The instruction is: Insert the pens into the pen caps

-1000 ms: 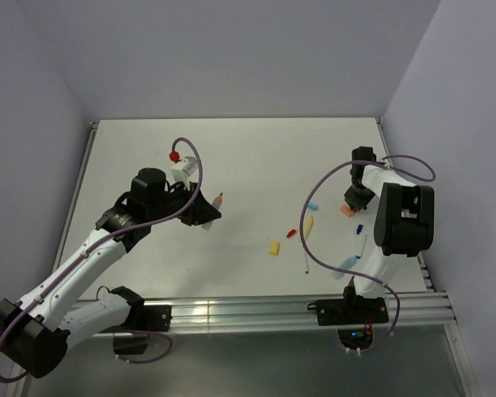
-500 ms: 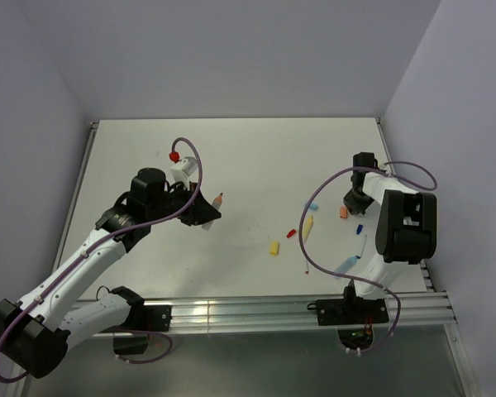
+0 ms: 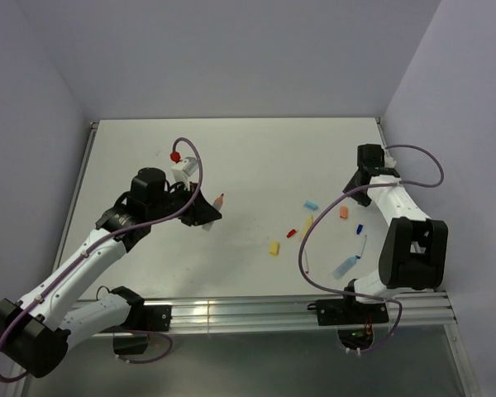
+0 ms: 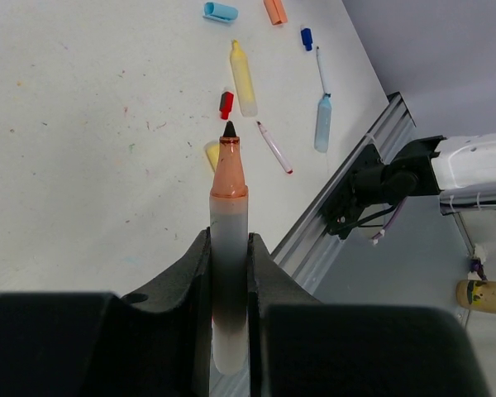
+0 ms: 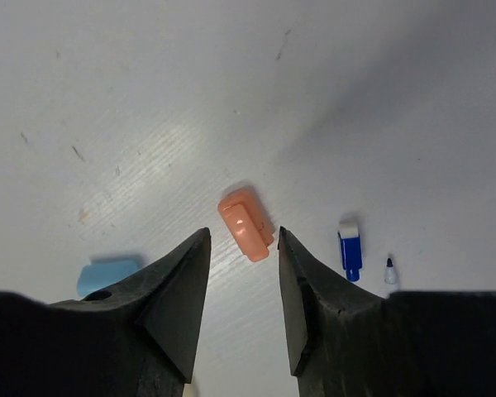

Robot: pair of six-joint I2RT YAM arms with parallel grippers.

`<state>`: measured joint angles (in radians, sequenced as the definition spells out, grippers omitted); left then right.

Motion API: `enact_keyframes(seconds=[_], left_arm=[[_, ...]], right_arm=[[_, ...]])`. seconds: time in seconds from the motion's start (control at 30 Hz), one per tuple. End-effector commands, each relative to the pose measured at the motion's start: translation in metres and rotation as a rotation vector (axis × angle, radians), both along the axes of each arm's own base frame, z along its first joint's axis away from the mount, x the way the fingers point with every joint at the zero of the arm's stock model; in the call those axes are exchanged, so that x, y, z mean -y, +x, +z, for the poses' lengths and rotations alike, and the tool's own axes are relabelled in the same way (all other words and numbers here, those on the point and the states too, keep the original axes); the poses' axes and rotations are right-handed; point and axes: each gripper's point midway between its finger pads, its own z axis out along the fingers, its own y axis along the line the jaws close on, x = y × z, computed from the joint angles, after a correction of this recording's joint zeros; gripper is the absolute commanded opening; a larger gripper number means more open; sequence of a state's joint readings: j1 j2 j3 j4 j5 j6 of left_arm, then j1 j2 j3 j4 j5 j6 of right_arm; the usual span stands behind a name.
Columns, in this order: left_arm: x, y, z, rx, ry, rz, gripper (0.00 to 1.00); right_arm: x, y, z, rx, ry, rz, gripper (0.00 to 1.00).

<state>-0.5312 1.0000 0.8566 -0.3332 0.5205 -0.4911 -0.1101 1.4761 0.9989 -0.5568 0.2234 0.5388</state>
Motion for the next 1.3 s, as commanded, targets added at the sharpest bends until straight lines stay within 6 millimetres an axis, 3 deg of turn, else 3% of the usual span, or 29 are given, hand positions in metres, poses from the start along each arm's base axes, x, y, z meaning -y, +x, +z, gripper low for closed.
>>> enact_keyframes(seconds=[0.0, 0.17, 0.3, 1.1, 1.27], left_arm=[[0.006, 0.002, 0.010, 0.039, -0.041, -0.034, 0.00], [0.008, 0.000, 0.008, 0.029, -0.047, -0.048, 0.00], [0.008, 0.000, 0.007, 0.028, -0.047, -0.050, 0.00], [0.009, 0.002, 0.001, 0.009, -0.036, -0.053, 0.00], [0.009, 0.002, 0.000, 0.008, -0.032, -0.051, 0.00]], right_arm=[[-0.010, 0.000, -0.001, -0.028, -0.052, 0.130, 0.47], [-0.019, 0.000, -0.019, -0.029, -0.036, 0.201, 0.49], [-0.015, -0.004, -0.037, -0.093, -0.049, 0.193, 0.49], [-0.019, 0.006, -0.066, -0.195, -0.056, 0.220, 0.48], [-0.021, 0.005, -0.071, -0.202, -0.042, 0.218, 0.43]])
